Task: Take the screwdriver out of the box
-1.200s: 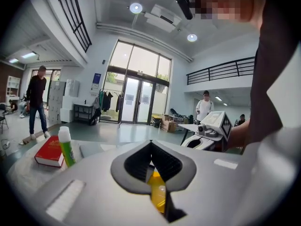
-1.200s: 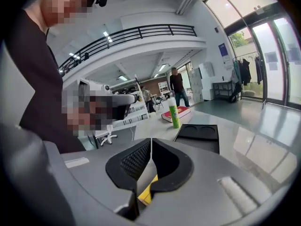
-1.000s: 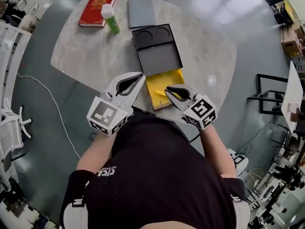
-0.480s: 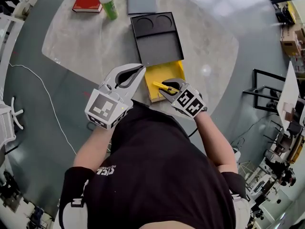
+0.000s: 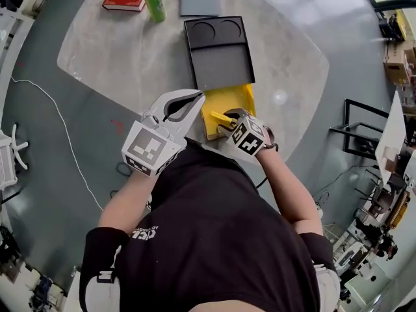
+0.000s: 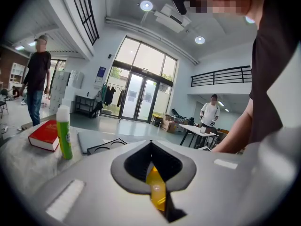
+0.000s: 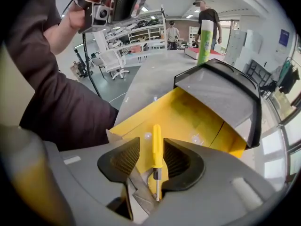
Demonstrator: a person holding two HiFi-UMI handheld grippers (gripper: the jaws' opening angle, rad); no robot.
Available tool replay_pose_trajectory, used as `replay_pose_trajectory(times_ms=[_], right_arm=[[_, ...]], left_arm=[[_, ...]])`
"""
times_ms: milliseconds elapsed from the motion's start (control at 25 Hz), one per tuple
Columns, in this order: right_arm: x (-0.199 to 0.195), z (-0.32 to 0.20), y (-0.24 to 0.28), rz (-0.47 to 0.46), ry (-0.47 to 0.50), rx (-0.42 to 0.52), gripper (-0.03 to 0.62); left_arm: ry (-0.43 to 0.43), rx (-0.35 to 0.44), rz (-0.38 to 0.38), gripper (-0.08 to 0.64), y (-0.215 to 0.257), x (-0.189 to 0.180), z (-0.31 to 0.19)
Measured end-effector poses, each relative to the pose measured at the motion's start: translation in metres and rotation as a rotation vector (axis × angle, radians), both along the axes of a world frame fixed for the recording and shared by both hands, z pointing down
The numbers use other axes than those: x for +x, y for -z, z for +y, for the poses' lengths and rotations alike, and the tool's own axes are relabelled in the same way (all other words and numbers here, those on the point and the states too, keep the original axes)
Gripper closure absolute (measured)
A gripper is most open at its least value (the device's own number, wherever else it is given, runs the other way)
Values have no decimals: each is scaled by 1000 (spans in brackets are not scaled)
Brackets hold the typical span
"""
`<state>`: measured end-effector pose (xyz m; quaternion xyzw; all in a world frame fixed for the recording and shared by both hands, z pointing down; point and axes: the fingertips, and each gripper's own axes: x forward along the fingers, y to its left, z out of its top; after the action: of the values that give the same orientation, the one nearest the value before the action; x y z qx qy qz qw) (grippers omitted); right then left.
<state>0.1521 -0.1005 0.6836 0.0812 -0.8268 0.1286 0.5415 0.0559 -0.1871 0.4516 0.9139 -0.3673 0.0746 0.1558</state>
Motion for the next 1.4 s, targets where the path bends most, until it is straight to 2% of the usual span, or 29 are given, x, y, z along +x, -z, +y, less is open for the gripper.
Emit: replay_pose_trajectory(times_ms=[280, 480, 600, 720, 880, 1160, 1400], right_arm=[[7, 1, -25, 91, 29, -2, 422], [8, 0, -33, 125, 26, -8, 462], [9, 0, -38, 136, 30, -5, 466], [11, -3, -39, 143, 36, 11, 509], [10, -5, -40, 143, 48, 37, 512], [9, -6, -18, 75, 1, 84, 512], [9, -16, 26, -83, -125, 124, 512]], left_arm=[[-20, -8, -5, 557, -3, 3, 2], [-27, -8, -14, 558, -2, 4, 1], [-27, -7, -19, 558, -1, 3, 2], [-28, -3, -27, 558, 2, 4, 5], [-21, 12, -37, 558, 9, 4, 9], [28, 28, -51, 558, 26, 2, 22], [69, 45, -55, 558, 48, -5, 27]])
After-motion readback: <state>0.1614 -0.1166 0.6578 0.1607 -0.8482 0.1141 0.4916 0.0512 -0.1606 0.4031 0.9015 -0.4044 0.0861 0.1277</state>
